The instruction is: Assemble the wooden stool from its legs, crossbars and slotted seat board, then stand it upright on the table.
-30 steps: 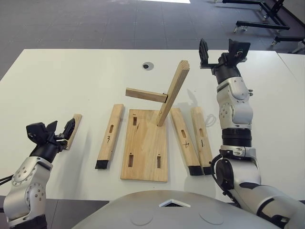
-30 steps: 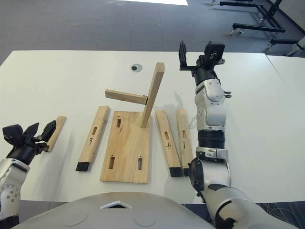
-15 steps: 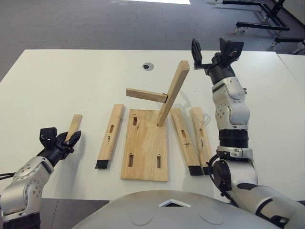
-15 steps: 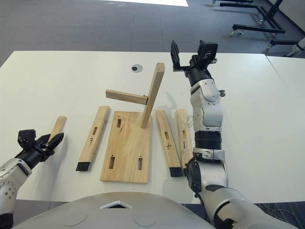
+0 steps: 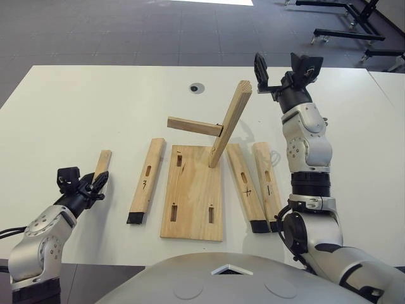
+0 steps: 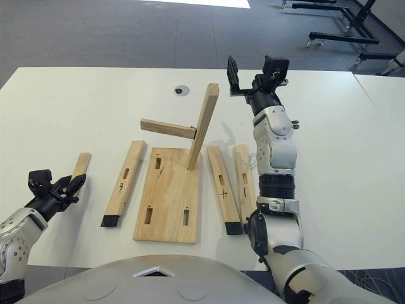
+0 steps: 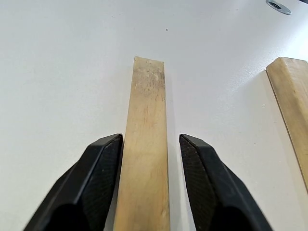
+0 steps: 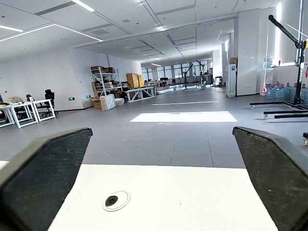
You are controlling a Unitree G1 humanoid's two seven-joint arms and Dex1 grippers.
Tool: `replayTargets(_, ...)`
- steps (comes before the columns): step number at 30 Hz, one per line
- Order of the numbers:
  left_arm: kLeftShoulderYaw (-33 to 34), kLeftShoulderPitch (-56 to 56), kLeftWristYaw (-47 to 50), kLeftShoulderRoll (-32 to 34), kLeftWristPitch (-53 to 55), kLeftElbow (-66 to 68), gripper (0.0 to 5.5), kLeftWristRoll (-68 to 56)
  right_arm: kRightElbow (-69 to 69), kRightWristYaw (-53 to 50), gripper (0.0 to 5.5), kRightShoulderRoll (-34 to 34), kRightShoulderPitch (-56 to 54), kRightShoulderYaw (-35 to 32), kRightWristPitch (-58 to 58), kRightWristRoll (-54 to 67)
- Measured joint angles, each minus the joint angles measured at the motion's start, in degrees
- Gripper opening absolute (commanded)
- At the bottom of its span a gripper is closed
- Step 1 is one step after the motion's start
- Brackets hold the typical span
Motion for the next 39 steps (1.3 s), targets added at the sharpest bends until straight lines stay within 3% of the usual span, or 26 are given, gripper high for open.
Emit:
replayTargets(2, 0.2, -0.1, 0.0, 0.0, 0.0, 0.0, 2.87, 0.0, 0.0, 0.1, 5.4, -0.1, 0.0, -0.2, 0.0, 0.0)
replayTargets(6, 2.2, -1.4, -0.5, 0.3, -3.2, 0.0, 2.91, 1.1, 0.0, 0.3, 5.4, -0.4, 0.0, -0.7, 0.0, 0.0)
replayTargets(12, 12.1, -10.2, 0.2, 2.6, -15.3, -4.4, 2.91, -0.1, -3.9, -2.2, 5.4, -1.8, 1.7, -1.6, 2.7, -0.8)
replayTargets(17, 5.9, -17.8, 3.9, -2.3, -17.8, -5.2, 2.91, 0.5, -16.3, -4.0, 5.4, -1.5, 10.8, -0.1, 10.8, -0.1)
replayTargets(20, 0.5, -18.3, 8.5, -7.1, -22.6, -4.5, 2.91, 7.2, -15.8, 1.4, 5.4, -1.8, 12.8, 2.3, 14.3, 2.7)
replayTargets(27, -6.4, -19.6, 14.7, -11.7, -31.1, -1.2, 2.91, 19.1, -15.4, 3.7, 5.4, -7.3, 13.8, 2.6, 19.3, 1.5)
replayTargets(34, -7.7, -14.6, 15.5, -12.8, -32.5, -5.0, 2.91, 21.9, -34.6, 3.8, 5.4, -10.2, 29.5, 3.1, 35.7, 5.0)
replayTargets(39, -6.3, -11.8, 15.7, -12.8, -31.6, -8.7, 2.91, 21.7, -41.7, 2.5, 5.4, -12.8, 33.1, 3.2, 44.6, 5.9)
